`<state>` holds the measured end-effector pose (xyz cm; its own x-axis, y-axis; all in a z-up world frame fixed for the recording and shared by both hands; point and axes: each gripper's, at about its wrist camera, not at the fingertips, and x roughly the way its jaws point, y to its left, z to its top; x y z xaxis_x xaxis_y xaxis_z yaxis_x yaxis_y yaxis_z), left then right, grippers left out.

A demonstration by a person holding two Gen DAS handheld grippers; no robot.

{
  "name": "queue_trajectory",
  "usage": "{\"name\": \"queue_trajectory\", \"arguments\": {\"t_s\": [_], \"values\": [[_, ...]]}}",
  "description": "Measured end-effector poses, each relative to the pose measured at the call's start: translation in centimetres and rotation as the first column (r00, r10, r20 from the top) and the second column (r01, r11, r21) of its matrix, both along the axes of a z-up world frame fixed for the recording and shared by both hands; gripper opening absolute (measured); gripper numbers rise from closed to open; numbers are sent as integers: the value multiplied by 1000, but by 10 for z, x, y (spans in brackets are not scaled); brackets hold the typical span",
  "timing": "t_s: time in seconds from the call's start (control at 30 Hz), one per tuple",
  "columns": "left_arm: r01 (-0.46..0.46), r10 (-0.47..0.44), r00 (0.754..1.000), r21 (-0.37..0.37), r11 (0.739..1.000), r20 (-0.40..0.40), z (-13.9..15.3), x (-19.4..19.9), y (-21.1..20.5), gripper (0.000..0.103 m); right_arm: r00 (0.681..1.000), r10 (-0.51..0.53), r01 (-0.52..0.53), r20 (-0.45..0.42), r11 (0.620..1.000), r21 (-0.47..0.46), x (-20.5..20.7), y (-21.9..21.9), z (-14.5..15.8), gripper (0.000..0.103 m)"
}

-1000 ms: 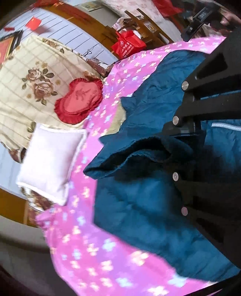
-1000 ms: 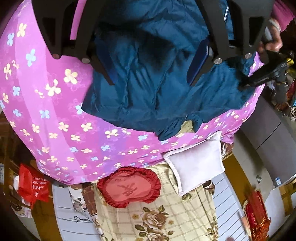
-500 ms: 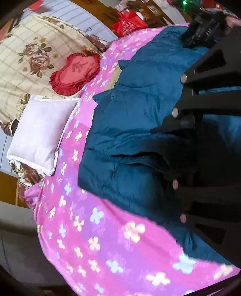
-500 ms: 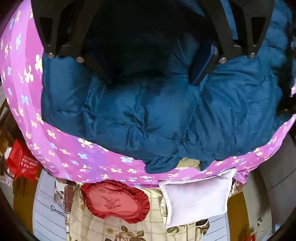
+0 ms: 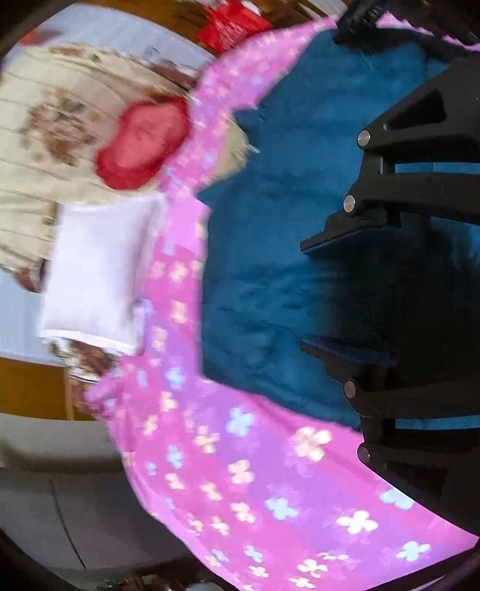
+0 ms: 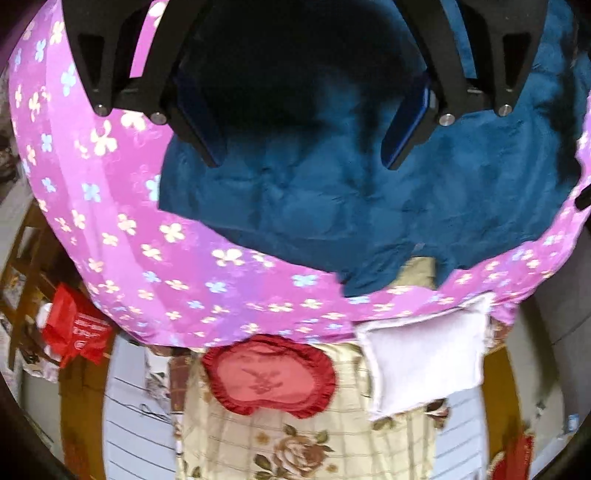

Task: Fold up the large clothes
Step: 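Lay the sleeve on the jacket body and open the right tool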

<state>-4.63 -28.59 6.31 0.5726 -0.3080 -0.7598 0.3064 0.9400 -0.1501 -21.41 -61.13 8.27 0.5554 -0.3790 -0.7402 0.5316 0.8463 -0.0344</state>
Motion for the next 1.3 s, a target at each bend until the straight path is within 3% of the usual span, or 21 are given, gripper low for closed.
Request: {"name": "queue_trajectory", "arguments": {"t_s": [0.1,0.17,0.33,0.43,0.57,0.8,0.9,0.97,1.07,1.17,1.3], "values": [[6,-6,1000,26,1000,-6,-19,2,-6,26,998,-22,20,-66,1000,-24,8,-14,-24,89],[17,-17,1000,37,999,3,-22,-1,-9,26,998,-9,9,-57,1000,-2,6,-21,-33,89],[22,-23,1000,62,998,10,-23,-5,-12,26,997,-53,54,-62,998,13,-4,-22,-26,89],[21,-22,1000,64,998,11,-23,-6,-12,26,1000,-22,21,10,999,34,-15,-1,-6,89],[23,-25,999,86,996,22,-25,-7,-14,26,999,20,-21,44,1000,20,-19,26,7,90],[25,-27,999,91,996,28,-26,-9,-14,26,984,-76,84,163,996,-43,-32,32,25,90],[22,-25,999,91,996,30,-27,-9,-15,26,981,-2,-9,195,998,56,-29,34,23,90],[20,-23,999,93,995,33,-28,-9,-15,26,984,71,-87,165,992,87,-21,43,17,90],[19,-23,999,95,995,37,-29,-9,-15,26,985,145,-151,96,987,55,-5,59,-1,90],[25,-28,999,88,996,35,-29,-9,-15,28,992,127,-127,-1,988,84,13,54,-28,90],[24,-28,999,89,996,42,-29,-9,-15,28,992,128,-128,-15,991,44,19,54,-40,92]]}}
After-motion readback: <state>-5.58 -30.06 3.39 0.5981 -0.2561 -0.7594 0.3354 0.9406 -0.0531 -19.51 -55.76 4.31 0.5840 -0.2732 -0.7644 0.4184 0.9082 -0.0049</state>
